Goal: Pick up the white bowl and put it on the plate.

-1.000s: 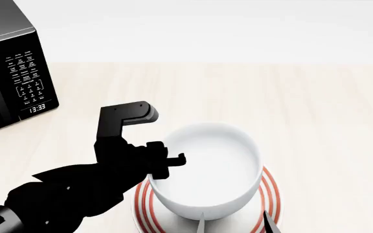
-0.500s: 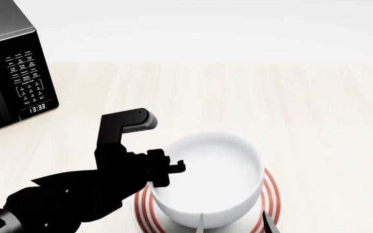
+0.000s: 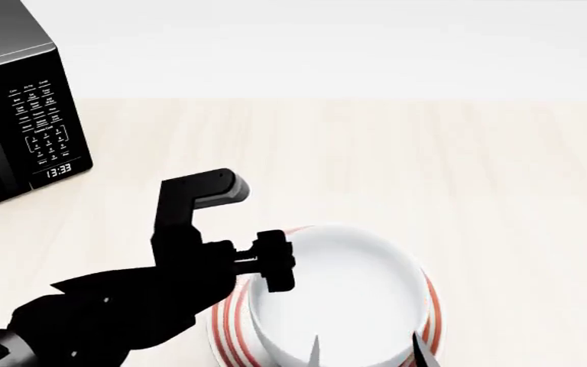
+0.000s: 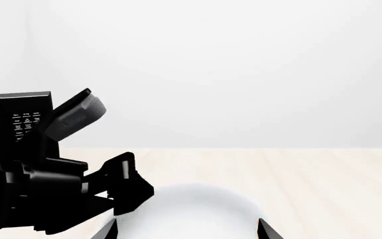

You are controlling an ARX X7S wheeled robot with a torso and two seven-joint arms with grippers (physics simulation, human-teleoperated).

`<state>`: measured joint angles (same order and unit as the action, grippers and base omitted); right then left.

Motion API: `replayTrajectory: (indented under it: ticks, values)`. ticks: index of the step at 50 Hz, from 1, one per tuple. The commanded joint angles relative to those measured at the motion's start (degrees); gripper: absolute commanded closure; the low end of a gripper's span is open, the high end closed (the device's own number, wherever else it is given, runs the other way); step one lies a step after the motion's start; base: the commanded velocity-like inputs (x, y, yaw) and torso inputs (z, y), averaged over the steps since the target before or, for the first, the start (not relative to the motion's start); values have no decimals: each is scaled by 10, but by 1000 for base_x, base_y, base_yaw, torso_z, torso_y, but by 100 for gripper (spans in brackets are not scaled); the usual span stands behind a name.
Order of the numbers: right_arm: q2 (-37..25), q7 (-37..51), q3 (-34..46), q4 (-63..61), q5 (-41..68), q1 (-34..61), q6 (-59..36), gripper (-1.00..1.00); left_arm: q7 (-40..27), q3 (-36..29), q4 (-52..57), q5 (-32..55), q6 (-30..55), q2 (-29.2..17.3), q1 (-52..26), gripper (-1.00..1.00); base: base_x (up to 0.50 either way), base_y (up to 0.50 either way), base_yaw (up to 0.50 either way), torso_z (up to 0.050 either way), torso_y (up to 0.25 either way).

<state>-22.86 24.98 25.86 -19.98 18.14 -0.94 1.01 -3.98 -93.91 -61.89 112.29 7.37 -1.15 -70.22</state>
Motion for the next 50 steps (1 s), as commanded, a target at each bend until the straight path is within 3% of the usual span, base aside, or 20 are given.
replayTrajectory:
  ticks: [1, 9, 16, 26, 50]
  values:
    - [10, -14, -12, 4, -10, 2, 1, -100, 10, 15, -2, -16, -11, 11, -3, -100, 0, 0, 0, 0, 0]
    - [8, -10, -12, -5, -10, 2, -3, -100, -39, 3, 26, -65, -71, 3, -16, -100, 0, 0, 0, 0, 0]
    - [2, 1, -14, -32, -16, 1, -12, -100, -140, -11, 191, -122, -148, -79, -22, -100, 0, 0, 0, 0, 0]
    - [-9, 16, -19, -82, -21, -3, -30, -100, -252, -32, 349, -192, -209, -160, -16, -100, 0, 0, 0, 0, 0]
    - [-30, 42, -19, -192, -30, -6, -71, -100, -493, -76, 605, -391, -306, -291, 7, -100, 0, 0, 0, 0, 0]
